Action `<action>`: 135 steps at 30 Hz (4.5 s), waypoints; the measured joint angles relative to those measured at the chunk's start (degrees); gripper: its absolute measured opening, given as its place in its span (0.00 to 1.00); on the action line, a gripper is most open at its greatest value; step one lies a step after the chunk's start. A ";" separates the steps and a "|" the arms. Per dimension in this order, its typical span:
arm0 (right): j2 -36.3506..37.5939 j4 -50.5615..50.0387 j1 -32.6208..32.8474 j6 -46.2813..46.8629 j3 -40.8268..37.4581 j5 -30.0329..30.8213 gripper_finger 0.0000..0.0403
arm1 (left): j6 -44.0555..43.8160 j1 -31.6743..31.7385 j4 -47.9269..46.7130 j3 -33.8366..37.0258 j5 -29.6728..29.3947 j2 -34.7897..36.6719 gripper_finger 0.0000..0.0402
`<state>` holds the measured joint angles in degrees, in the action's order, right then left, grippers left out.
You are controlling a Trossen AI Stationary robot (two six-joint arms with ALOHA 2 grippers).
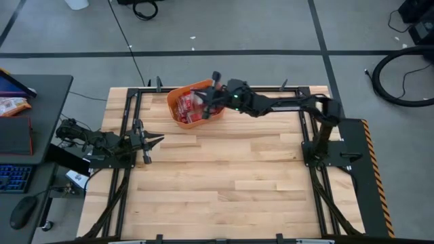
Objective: Sort popcorn bags into baskets
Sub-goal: Put the red popcorn bag into the orange bin, then return to Home Position
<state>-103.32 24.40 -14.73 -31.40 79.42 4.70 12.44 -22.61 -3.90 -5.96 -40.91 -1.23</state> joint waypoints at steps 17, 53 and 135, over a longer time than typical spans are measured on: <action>-22.53 -12.44 -7.80 0.34 27.37 -8.84 0.01 | 0.20 0.00 0.26 0.00 0.01 0.01 0.12; -18.65 -59.76 -12.66 -16.75 27.48 14.26 0.08 | -1.35 0.00 -0.69 0.00 0.01 0.00 0.12; 63.71 -8.64 15.25 55.77 -66.94 19.20 0.16 | -1.43 -0.11 2.79 -0.35 4.52 0.61 0.12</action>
<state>-39.61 15.76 0.51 24.37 12.48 23.90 11.02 -22.72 -1.10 -6.31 -36.39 -0.62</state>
